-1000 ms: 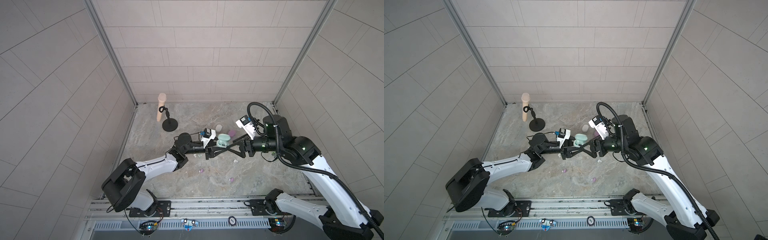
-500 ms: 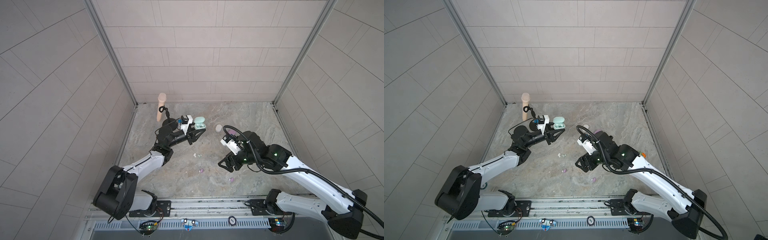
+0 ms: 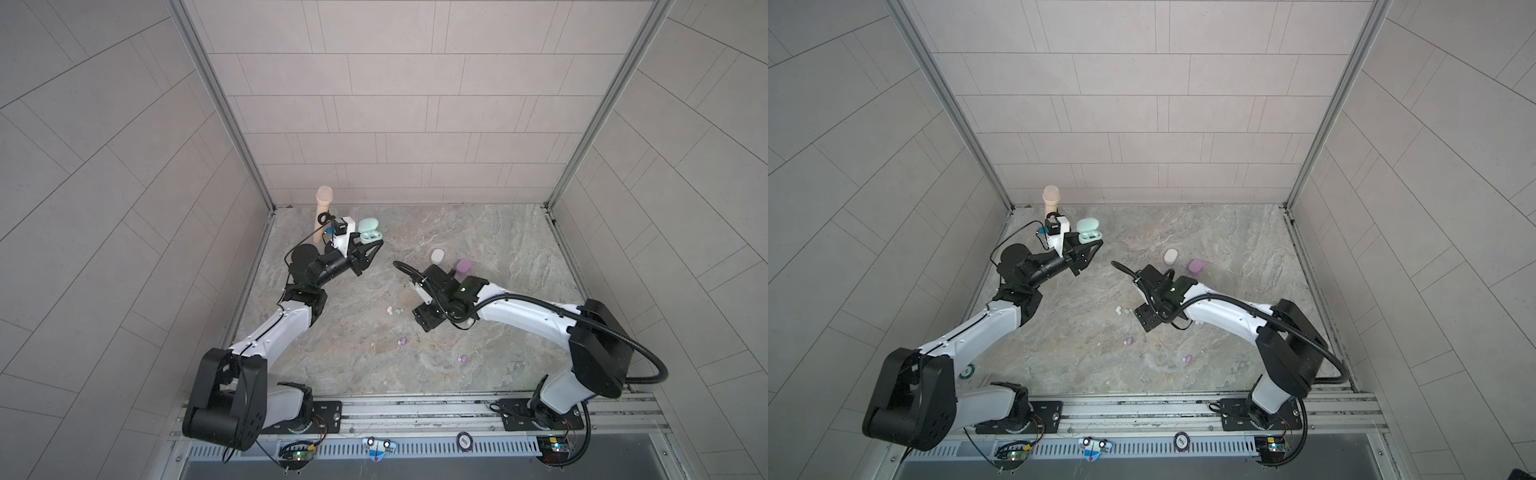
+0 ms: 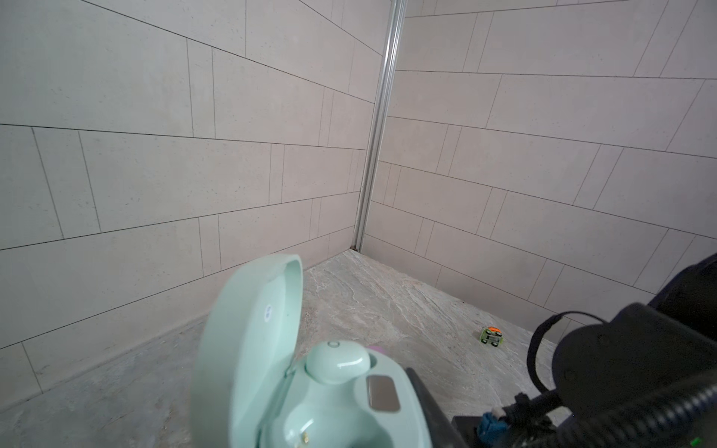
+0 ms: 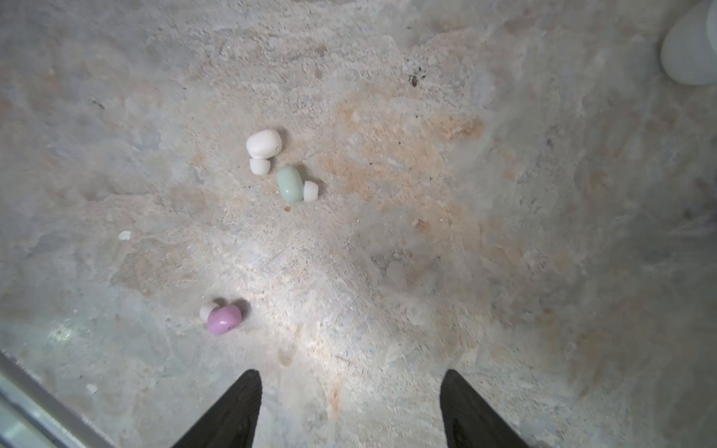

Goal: Insert wireless bluetooth earbuds into charging case
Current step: Pick up the wireless bluetooth earbud from the center of the table.

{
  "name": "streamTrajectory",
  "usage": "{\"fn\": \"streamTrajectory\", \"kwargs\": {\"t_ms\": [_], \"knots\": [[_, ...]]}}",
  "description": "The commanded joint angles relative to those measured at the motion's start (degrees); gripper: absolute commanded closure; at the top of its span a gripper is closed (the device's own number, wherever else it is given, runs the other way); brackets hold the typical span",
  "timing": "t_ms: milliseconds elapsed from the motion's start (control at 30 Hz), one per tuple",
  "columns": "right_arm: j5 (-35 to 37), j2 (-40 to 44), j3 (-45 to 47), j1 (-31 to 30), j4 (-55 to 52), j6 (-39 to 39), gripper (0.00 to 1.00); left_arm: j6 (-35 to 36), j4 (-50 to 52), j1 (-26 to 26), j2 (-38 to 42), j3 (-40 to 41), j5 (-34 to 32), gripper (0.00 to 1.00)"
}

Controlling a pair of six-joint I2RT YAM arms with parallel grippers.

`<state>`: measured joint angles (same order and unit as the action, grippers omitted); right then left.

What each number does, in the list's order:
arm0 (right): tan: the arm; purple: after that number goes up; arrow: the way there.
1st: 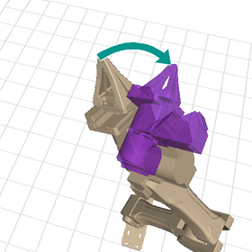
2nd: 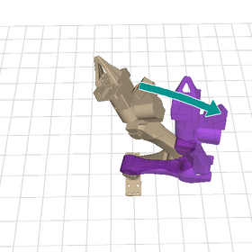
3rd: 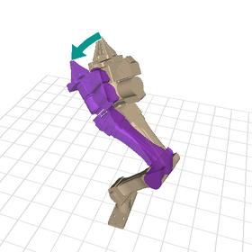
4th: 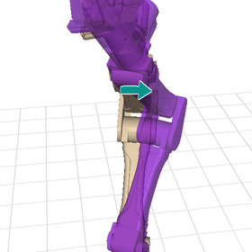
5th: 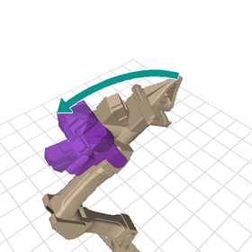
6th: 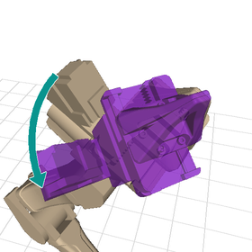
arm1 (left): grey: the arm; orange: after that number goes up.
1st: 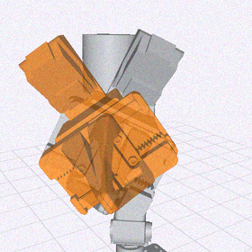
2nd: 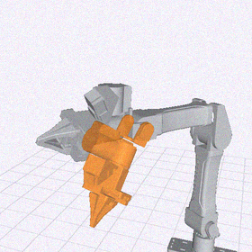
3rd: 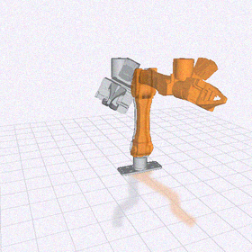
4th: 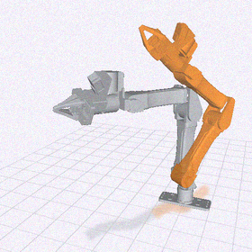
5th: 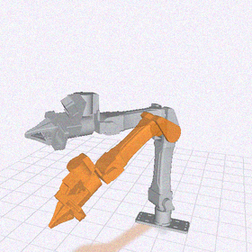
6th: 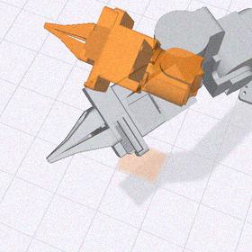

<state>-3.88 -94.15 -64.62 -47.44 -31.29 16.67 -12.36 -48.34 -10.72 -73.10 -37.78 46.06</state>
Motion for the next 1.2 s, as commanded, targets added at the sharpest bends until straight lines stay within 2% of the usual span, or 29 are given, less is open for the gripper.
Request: {"fn": "streamTrajectory", "kwargs": {"t_ms": [0,200,467,733,1167], "knots": [[4.9,-4.2,-3.7,-1.1,0.7,-1.3,0.24,-3.6,-4.4,1.1,1.2,1.2,0.4,0.98],[5.3,-12.3,-10.0,-2.0,-0.3,-2.0,0.24,-3.0,-2.6,1.4,3.4,3.1,-0.9,0.98],[5.5,-18.7,-15.0,-2.3,-1.8,-2.8,0.24,-2.4,-1.2,2.3,4.1,3.7,-1.2,0.98],[7.6,-22.9,-18.6,-2.3,-3.0,-2.5,0.24,-2.3,-0.9,2.7,4.6,3.9,-1.6,0.98],[12.1,-25.6,-21.5,-0.2,-5.1,3.3,0.26,-2.7,-0.9,2.8,4.5,3.8,-1.2,0.98]]}}
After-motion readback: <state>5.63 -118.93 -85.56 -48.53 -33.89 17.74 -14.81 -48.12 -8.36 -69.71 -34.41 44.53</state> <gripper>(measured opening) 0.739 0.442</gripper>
